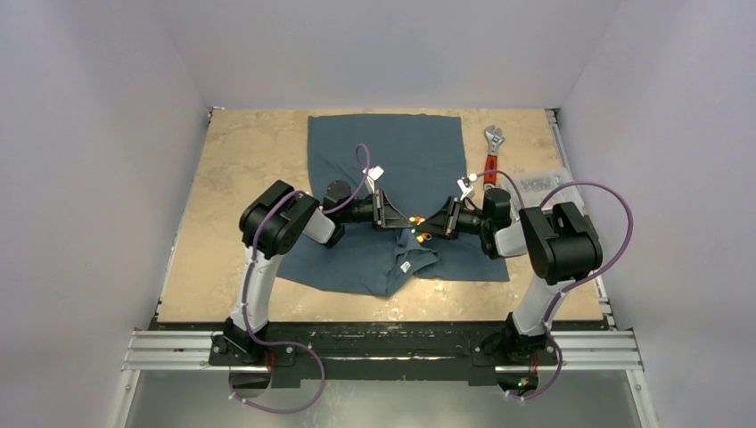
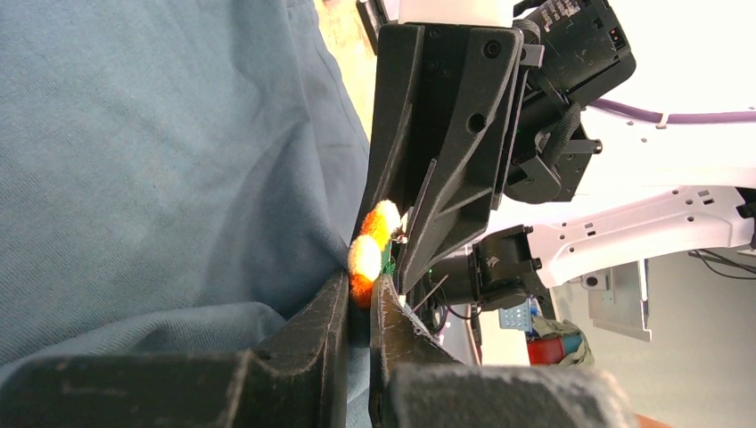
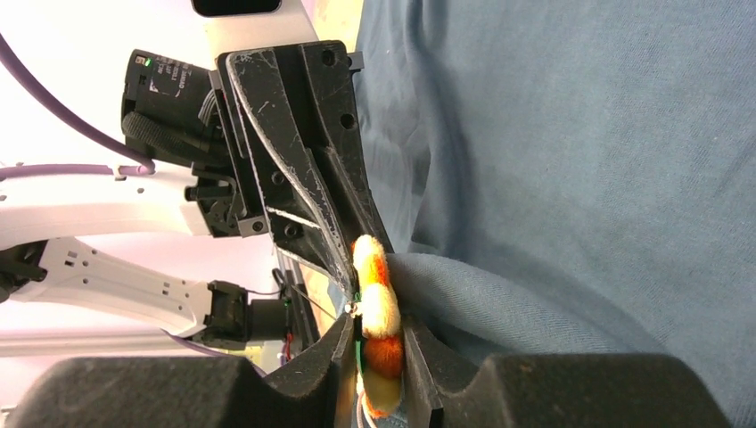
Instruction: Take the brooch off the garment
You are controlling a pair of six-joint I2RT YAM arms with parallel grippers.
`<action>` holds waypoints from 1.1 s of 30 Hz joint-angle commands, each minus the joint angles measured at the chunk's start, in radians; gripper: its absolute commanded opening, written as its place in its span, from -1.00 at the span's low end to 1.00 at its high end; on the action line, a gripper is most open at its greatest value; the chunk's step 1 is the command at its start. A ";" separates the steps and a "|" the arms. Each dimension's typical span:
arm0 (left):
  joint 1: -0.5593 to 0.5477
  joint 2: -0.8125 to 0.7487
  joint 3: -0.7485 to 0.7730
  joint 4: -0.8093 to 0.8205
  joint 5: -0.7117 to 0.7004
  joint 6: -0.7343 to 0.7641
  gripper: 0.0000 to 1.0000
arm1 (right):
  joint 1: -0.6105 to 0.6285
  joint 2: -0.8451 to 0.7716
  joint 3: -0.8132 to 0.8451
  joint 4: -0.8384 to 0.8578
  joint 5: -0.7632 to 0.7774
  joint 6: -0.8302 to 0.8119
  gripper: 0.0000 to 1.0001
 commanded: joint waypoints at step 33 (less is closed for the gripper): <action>0.075 -0.354 -0.159 -0.360 -0.058 0.390 0.29 | 0.070 -0.274 0.184 -0.753 0.251 -0.702 -1.00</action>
